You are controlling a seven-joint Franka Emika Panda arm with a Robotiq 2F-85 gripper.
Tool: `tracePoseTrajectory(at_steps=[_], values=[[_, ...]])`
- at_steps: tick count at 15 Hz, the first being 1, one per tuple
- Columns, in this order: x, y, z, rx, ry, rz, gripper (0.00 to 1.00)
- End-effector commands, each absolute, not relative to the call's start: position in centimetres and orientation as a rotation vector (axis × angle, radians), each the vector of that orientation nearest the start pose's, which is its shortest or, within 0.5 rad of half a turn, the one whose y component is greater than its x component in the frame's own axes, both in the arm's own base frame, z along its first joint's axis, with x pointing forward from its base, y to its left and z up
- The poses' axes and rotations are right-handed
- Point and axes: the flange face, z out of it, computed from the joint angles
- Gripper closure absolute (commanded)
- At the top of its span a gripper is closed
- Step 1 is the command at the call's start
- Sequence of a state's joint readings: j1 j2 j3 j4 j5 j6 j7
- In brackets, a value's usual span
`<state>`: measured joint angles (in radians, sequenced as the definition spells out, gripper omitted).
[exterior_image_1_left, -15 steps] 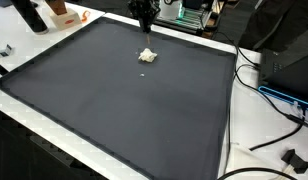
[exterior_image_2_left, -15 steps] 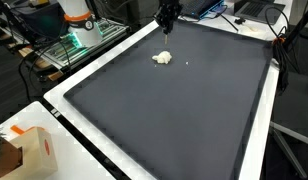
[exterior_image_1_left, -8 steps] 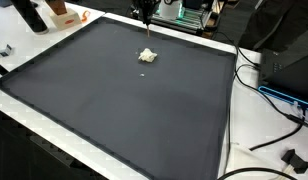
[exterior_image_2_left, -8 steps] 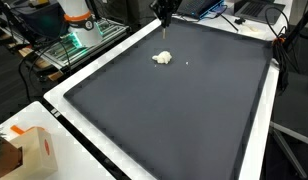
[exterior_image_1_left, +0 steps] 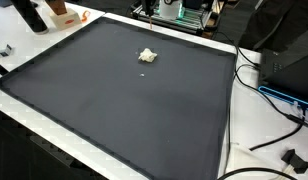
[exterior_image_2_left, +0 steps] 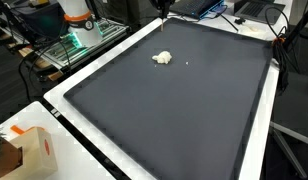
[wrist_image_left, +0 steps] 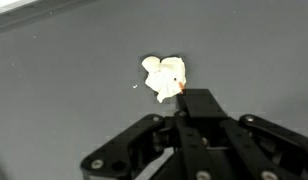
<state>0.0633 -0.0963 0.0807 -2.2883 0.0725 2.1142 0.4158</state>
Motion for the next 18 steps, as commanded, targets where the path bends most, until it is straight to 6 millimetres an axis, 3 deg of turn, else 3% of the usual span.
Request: tracePoseTrajectory(at_steps=[1, 6, 7, 18], values=[[48.6, 7.4, 38.6, -3.071, 0.483, 0.139, 0.87], [48.6, 7.4, 38.6, -3.072, 0.483, 0.141, 0.87], [48.5, 7.5, 38.5, -3.089, 0.521, 0.131, 0.97], [48.9, 8.3, 35.8, -3.295, 0.966, 0.075, 0.97]])
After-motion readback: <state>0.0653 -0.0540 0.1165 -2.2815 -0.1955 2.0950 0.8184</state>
